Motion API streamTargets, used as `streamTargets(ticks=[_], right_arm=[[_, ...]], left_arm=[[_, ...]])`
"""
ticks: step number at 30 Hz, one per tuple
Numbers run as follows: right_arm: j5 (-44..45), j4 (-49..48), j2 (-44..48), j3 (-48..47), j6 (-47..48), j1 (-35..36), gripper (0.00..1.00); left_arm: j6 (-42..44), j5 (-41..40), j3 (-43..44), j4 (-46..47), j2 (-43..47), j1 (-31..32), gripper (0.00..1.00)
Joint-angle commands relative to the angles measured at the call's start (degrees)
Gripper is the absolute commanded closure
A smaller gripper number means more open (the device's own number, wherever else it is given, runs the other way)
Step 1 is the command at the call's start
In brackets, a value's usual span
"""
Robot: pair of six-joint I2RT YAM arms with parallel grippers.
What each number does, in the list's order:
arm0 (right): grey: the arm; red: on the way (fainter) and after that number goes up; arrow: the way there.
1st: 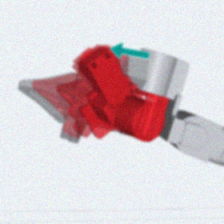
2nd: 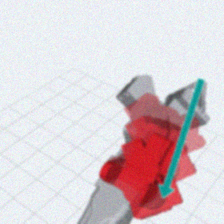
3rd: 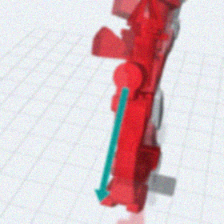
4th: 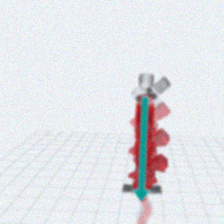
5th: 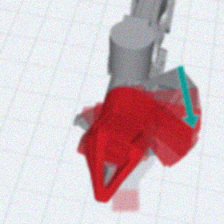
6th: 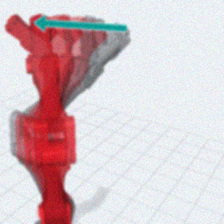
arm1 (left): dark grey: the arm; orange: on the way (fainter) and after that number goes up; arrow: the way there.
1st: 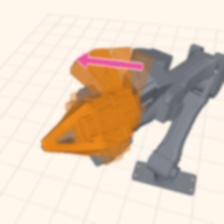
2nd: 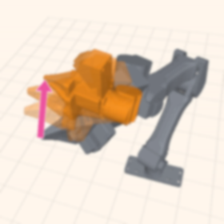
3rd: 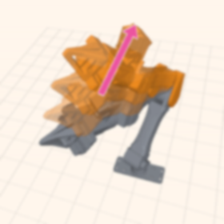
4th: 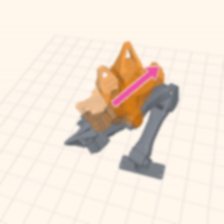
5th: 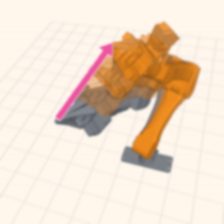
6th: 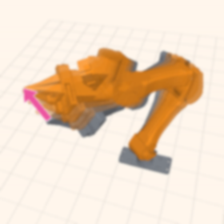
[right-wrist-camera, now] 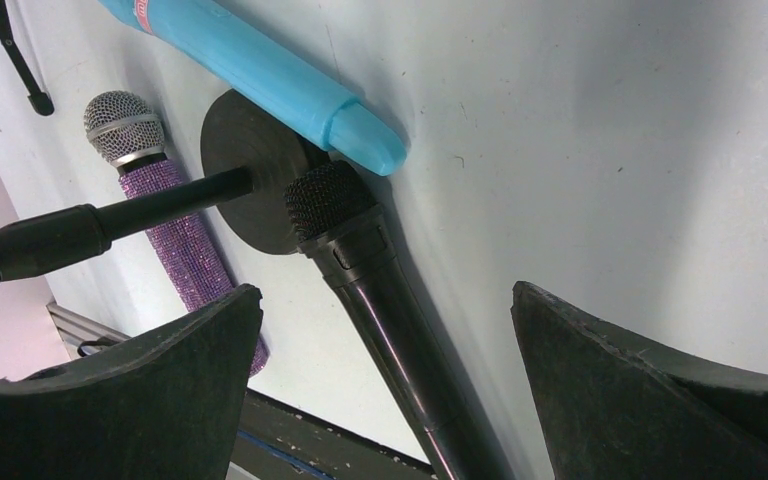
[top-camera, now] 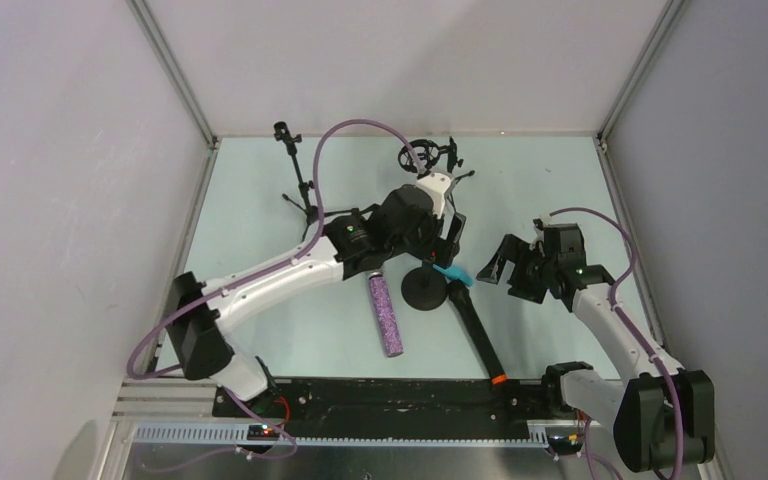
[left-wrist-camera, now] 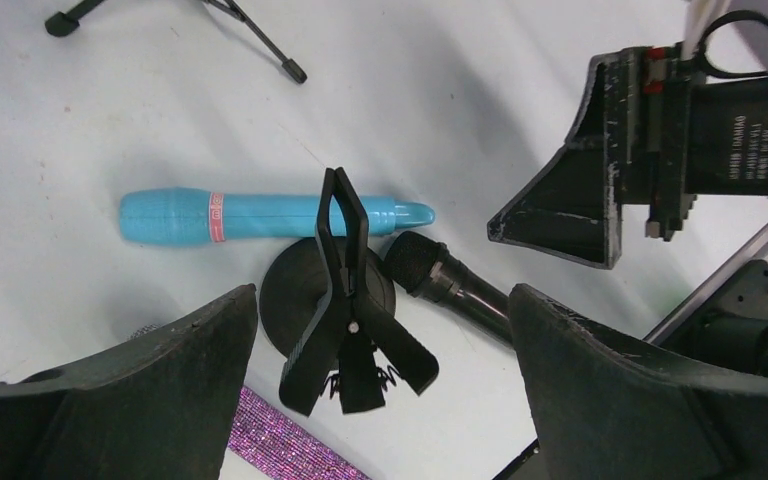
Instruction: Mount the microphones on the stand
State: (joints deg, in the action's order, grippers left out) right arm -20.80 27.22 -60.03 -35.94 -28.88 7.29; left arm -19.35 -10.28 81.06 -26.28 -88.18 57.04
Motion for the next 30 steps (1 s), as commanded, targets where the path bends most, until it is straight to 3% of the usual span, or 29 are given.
streamTargets(ticks=[1, 11, 21, 30], right_arm=[[0.89, -0.28, 1.02, 0.13, 0.43, 0.18, 0.0], [0.48, -1.45, -0.46, 0.35, 0.35, 0.23, 0.0], [0.45, -1.83, -0.98, 0.35, -0.06, 0.27, 0.0], [0.1, -2.08, -0.94, 0.35, -0.34, 0.23, 0.0]], left_arm=[[-1.24, -0.66, 3.27, -0.77, -2.04, 0.33, 0.02], [2.15, -3.23, 5.1, -4.18, -5.66, 0.96, 0.12], [4.49, -2.31, 5.27, -4.95, -6.43, 1.07, 0.32], [7.24, -1.71, 5.01, -6.18, -4.3, 1.06, 0.35]])
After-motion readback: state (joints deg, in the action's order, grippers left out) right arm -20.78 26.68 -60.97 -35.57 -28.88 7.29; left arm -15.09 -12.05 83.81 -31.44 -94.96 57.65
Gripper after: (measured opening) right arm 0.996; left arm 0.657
